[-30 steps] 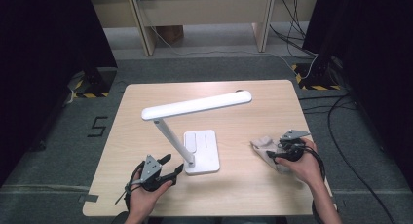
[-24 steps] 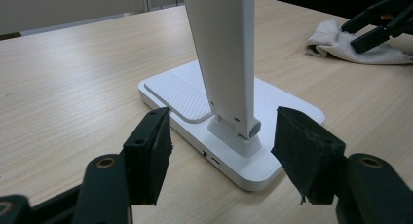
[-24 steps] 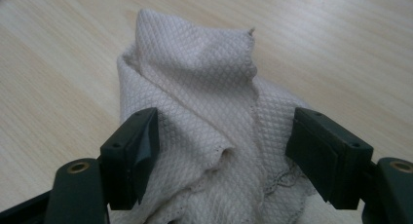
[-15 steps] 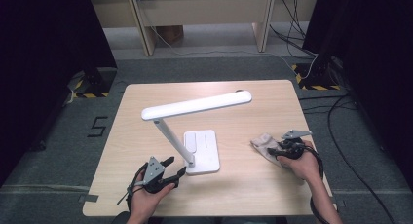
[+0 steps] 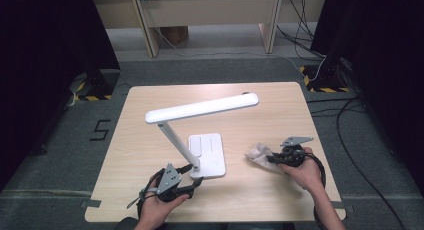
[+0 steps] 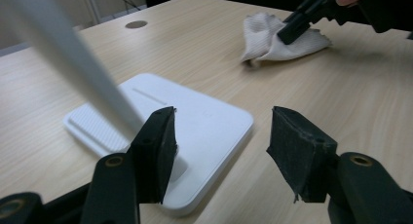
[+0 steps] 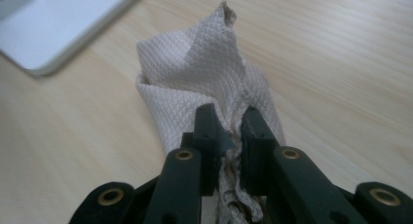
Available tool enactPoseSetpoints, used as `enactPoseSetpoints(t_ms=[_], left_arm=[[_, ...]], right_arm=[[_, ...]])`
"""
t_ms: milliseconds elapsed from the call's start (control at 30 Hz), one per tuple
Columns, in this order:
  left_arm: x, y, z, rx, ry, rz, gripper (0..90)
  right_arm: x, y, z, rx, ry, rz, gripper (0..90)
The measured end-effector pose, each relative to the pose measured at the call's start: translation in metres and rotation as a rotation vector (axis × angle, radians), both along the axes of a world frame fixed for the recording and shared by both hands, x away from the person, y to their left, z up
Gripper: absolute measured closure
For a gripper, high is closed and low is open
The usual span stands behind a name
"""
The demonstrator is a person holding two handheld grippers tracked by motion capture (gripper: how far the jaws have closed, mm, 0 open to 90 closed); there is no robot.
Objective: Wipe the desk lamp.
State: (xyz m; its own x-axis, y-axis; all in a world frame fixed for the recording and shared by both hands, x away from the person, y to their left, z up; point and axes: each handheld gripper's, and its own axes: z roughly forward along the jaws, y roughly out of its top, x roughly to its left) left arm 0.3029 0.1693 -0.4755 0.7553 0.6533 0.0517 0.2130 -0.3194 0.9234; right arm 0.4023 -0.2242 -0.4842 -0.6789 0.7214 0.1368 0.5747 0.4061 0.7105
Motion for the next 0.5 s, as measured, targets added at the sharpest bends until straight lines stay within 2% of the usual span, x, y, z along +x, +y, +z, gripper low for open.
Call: enactPoseSetpoints(t_ms=[67, 100, 133, 167, 200, 233, 267, 300, 333, 467, 500], left_arm=[[0.002, -0.008, 0.004, 0.015, -0.014, -0.033, 39.6], [0.002, -0.008, 0.004, 0.015, -0.014, -0.033, 38.6], [0.004, -0.014, 0.007, 0.023, -0.020, -0.051, 37.4], [0.007, -0.021, 0.011, 0.040, -0.041, -0.070, 36.7], [0.007, -0.021, 0.011, 0.040, -0.041, -0.070, 35.7], [0.012, -0.028, 0.015, 0.060, -0.060, -0.092, 34.7], [0.012, -0.028, 0.015, 0.060, -0.060, -0.092, 34.1], [0.017, -0.036, 0.016, 0.078, -0.072, -0.106, 33.1], [0.019, -0.039, 0.017, 0.093, -0.071, -0.123, 32.2], [0.024, -0.049, 0.017, 0.101, -0.075, -0.155, 29.3], [0.026, -0.052, 0.017, 0.110, -0.072, -0.168, 29.3]], right_arm=[[-0.004, 0.009, 0.007, 0.017, -0.010, 0.030, 80.3], [-0.004, 0.009, 0.007, 0.017, -0.010, 0.030, 80.3], [-0.009, 0.021, 0.015, 0.020, -0.016, 0.070, 80.3], [-0.010, 0.025, 0.017, 0.021, -0.018, 0.084, 80.3], [-0.010, 0.025, 0.017, 0.021, -0.018, 0.084, 80.3], [-0.014, 0.035, 0.025, 0.031, -0.019, 0.125, 80.3], [-0.014, 0.035, 0.025, 0.031, -0.019, 0.125, 80.3], [-0.018, 0.044, 0.030, 0.051, -0.020, 0.159, 80.3], [-0.019, 0.047, 0.032, 0.058, -0.019, 0.172, 80.3], [-0.025, 0.066, 0.036, 0.064, -0.012, 0.243, 80.3], [-0.025, 0.066, 0.036, 0.064, -0.012, 0.243, 80.3]])
